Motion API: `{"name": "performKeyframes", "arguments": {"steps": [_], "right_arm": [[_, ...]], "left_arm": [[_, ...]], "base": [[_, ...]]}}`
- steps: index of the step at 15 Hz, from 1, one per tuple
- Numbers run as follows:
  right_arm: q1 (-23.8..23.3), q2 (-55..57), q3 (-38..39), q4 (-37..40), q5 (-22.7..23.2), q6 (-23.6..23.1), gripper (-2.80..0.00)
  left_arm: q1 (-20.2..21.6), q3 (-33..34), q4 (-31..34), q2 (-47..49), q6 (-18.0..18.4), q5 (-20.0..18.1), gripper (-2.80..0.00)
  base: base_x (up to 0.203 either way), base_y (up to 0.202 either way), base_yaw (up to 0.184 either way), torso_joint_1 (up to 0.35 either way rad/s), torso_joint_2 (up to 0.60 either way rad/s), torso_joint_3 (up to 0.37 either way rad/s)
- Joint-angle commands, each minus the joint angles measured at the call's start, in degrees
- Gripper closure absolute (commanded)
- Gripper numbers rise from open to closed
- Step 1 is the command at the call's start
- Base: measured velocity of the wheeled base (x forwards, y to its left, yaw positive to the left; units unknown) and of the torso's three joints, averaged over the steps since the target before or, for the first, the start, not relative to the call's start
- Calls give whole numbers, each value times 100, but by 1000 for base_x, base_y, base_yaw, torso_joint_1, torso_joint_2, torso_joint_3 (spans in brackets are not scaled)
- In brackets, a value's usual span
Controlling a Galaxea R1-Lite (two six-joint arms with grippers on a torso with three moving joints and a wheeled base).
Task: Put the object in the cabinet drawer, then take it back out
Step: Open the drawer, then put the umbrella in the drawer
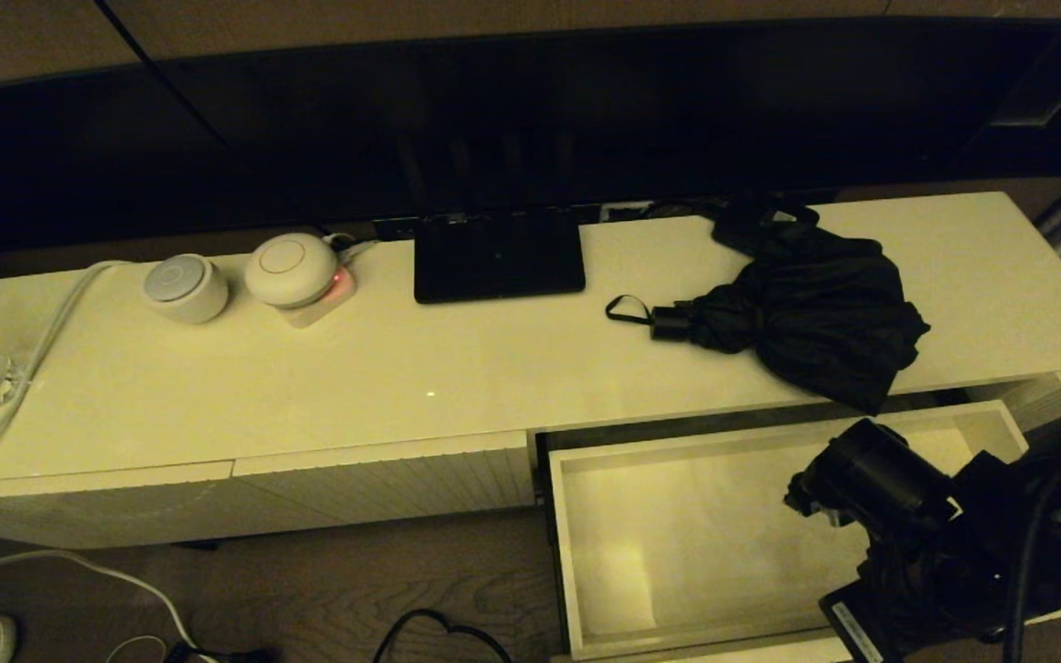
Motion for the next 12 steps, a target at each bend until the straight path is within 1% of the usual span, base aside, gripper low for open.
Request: {"name": "performKeyframes", "arguments": {"steps": [1, 2, 3, 4, 7, 9, 11, 12], "right_arm": [[-9, -784, -117, -144, -108, -191, 0], [-17, -1181, -151, -146, -172, -572, 0], [-30, -1615, -162, -144, -211, -1137, 0], [-38, -2035, -152, -121, -233, -1801, 0], [-51, -2967, -92, 80, -342, -4768, 0], [-49, -3254, -74, 40, -633, -6549, 0], [-69, -3293, -65, -417, -779, -8201, 0], [-79, -3222, -61, -798, -798, -8926, 0]], "left_arm": [[2, 18, -4, 0, 2, 5, 0], [2, 18, 0, 0, 2, 5, 0], [2, 18, 4, 0, 2, 5, 0], [2, 18, -4, 0, 2, 5, 0], [2, 18, -4, 0, 2, 5, 0], [2, 18, -4, 0, 2, 5, 0], [2, 18, -4, 0, 2, 5, 0], [2, 18, -4, 0, 2, 5, 0]], "base": [[0, 0, 0, 0, 0, 0], [0, 0, 0, 0, 0, 0], [0, 0, 0, 0, 0, 0], [0, 0, 0, 0, 0, 0], [0, 0, 0, 0, 0, 0], [0, 0, 0, 0, 0, 0], [0, 0, 0, 0, 0, 0], [0, 0, 0, 0, 0, 0]]}}
